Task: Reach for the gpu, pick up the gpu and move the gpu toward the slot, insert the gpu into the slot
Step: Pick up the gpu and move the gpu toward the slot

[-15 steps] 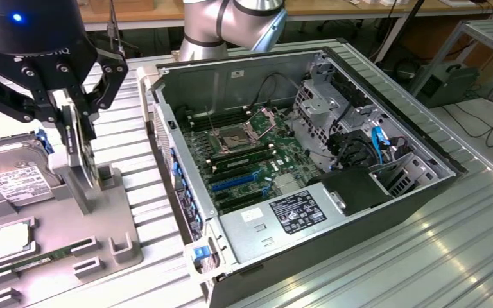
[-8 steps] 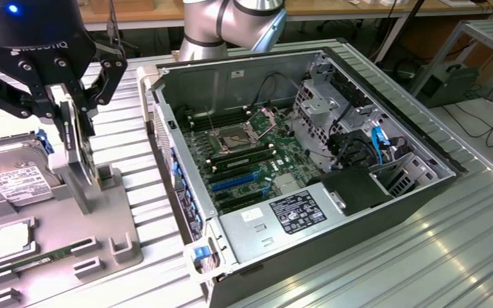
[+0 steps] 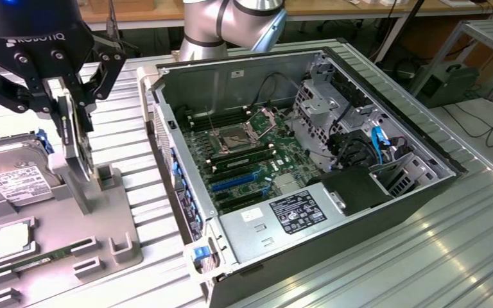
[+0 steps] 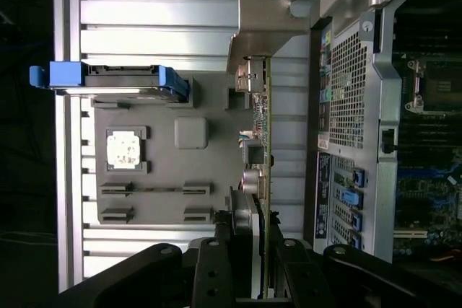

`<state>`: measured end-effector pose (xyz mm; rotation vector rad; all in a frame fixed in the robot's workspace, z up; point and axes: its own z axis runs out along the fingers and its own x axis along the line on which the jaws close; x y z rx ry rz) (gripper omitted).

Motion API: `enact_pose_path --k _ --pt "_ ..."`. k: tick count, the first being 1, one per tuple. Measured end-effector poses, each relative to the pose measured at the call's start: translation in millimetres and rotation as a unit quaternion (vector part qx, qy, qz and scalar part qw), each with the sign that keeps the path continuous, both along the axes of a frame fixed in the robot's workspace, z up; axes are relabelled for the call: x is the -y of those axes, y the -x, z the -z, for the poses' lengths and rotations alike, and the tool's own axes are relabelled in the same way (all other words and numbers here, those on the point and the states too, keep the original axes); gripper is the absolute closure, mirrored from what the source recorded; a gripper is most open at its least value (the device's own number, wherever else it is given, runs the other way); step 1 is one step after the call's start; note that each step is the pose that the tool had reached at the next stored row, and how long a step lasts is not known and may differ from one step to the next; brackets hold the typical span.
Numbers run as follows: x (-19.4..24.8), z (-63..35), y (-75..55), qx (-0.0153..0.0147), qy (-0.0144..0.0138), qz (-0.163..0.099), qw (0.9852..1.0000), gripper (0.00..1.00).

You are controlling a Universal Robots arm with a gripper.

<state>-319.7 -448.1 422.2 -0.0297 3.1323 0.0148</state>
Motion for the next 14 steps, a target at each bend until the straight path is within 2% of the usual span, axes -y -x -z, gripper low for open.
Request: enact_pose_path --k 9,14 --pt "0.1 -10.8 -0.1 0.0 0.0009 0.0 1.0 0.72" --pt "0.1 -13.6 -0.1 0.0001 0.0011 0.0 1.0 0.72"
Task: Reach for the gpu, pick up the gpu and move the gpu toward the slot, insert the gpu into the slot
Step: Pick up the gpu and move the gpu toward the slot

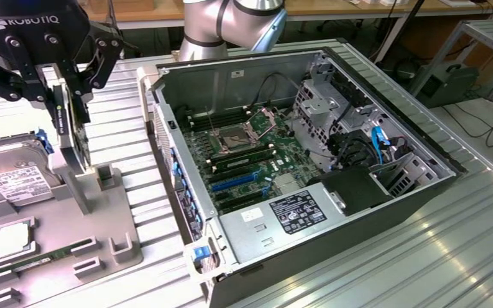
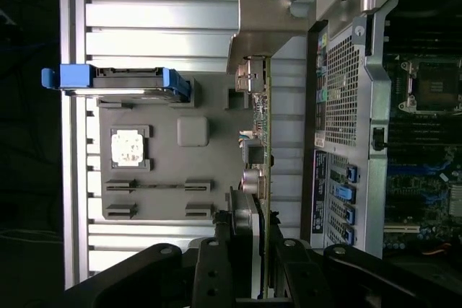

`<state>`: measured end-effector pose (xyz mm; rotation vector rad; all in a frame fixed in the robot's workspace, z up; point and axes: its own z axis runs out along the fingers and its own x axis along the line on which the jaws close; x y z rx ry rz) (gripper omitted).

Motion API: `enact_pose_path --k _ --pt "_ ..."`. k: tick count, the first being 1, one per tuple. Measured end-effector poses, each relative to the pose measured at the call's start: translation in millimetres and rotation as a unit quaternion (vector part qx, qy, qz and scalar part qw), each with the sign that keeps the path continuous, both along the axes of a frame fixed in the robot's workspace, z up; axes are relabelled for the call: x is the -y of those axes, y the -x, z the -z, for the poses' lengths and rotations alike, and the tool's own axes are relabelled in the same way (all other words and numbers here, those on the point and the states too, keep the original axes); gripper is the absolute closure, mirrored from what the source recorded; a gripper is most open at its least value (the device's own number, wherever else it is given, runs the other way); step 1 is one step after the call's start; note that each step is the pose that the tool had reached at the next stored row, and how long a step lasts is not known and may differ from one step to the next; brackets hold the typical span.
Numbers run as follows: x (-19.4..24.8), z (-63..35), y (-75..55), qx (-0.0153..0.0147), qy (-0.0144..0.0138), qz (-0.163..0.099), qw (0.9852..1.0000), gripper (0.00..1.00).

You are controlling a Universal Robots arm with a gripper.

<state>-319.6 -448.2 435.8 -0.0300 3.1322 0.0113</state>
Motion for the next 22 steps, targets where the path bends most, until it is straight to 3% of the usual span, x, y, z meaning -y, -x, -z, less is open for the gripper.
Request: enact_pose_path --k 22 --pt "0.0 -0.1 -13.4 0.0 0.0001 0.0 1.0 0.72"
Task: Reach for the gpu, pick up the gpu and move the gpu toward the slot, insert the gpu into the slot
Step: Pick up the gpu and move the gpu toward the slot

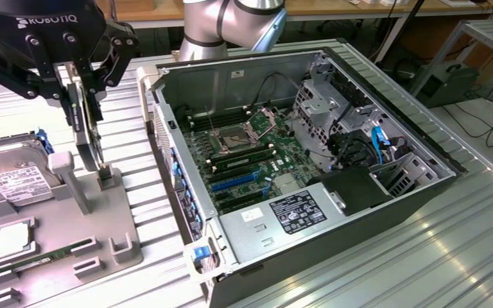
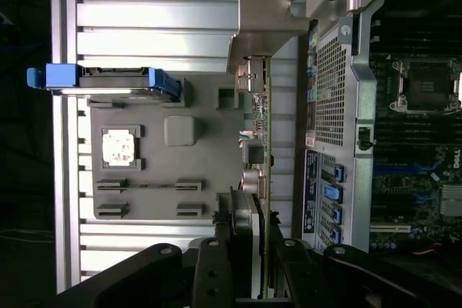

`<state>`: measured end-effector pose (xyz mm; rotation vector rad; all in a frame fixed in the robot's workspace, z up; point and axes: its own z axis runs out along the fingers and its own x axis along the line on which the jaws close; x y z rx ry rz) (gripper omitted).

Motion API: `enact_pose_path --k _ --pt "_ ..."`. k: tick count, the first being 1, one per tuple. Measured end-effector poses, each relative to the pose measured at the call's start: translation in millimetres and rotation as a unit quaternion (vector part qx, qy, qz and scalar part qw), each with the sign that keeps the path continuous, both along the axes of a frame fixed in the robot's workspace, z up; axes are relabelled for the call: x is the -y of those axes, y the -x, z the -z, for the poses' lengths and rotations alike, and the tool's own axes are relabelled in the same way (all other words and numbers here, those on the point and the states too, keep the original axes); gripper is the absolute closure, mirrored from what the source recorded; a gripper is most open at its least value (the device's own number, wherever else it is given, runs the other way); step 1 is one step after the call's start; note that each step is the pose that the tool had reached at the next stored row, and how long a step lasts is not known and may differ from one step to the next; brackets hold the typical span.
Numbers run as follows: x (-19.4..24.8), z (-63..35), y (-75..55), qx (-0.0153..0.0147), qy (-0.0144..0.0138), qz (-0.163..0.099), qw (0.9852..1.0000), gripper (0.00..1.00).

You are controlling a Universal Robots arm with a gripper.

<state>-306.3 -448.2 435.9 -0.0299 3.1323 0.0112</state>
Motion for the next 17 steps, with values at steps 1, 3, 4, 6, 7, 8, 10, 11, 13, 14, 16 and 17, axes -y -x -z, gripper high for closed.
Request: enact_pose_path --k 1,3,4,6,7,8,10,11,13,14,16,17 --pt "0.0 0.0 -0.7 0.0 0.0 0.0 1.0 0.72" --pt "0.0 0.0 -2.1 0.0 0.0 0.0 1.0 0.72" --pt "0.0 0.0 -2.6 0.0 0.0 0.0 1.0 0.72" --pt "0.0 0.0 -4.1 0.0 0.0 0.0 1.0 0.72" --pt "0.0 0.0 -4.8 0.0 0.0 0.0 1.0 0.72" --pt "0.0 0.0 -6.2 0.0 0.0 0.0 1.0 0.72" --pt "0.0 0.0 -7.8 0.0 0.0 0.0 1.0 0.72" --pt "0.0 0.1 -8.6 0.0 0.0 0.0 1.0 0.72" --pt "0.0 0.0 -10.5 0.0 0.0 0.0 1.0 0.72" --pt "0.0 0.0 -11.4 0.0 0.0 0.0 1.0 0.72" --pt "0.0 0.0 -13.4 0.0 0.0 0.0 1.0 0.72" --pt "0.0 0.0 -14.4 0.0 0.0 0.0 1.0 0.72"
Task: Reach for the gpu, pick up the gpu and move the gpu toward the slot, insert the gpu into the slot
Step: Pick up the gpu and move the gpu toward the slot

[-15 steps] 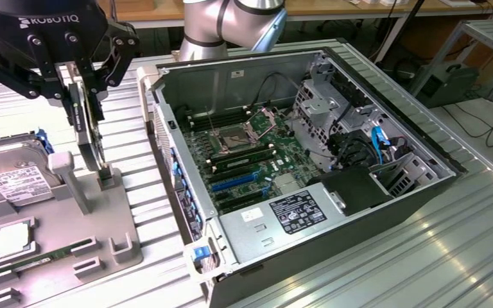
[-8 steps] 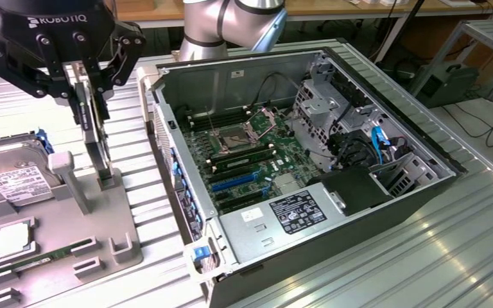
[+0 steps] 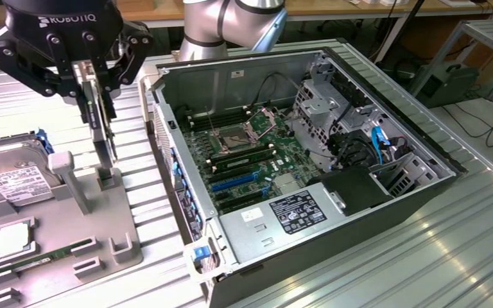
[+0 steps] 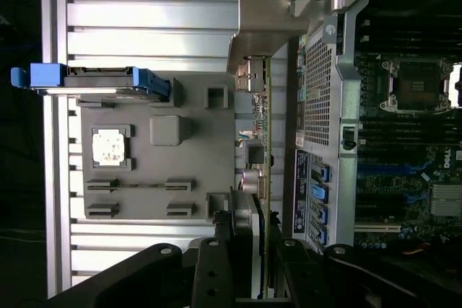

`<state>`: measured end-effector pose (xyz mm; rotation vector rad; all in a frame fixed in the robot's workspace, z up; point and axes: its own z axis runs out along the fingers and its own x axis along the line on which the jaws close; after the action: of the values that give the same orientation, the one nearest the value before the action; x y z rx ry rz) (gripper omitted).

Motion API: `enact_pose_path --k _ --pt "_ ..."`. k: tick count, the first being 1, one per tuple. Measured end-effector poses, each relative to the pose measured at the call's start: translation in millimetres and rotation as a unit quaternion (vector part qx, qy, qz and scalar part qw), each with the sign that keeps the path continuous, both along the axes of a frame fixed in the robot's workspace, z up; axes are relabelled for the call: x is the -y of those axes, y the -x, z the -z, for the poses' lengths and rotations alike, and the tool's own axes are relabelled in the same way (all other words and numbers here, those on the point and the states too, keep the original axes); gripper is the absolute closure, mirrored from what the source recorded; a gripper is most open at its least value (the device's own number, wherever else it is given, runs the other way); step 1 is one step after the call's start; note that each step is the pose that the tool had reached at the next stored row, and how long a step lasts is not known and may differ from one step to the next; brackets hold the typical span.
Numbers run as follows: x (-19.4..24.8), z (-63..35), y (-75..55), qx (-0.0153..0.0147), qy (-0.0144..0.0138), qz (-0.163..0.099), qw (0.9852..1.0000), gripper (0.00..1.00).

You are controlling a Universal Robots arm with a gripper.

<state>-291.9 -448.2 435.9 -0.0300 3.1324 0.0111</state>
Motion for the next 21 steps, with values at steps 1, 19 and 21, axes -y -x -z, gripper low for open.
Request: enact_pose_path --k 1,19,21 --pt "0.0 0.1 -1.0 0.0 0.0 0.0 1.0 0.72" --pt "0.0 0.0 -17.6 0.0 0.0 0.0 1.0 0.72" --pt "0.0 0.0 -19.4 0.0 0.0 0.0 1.0 0.72"
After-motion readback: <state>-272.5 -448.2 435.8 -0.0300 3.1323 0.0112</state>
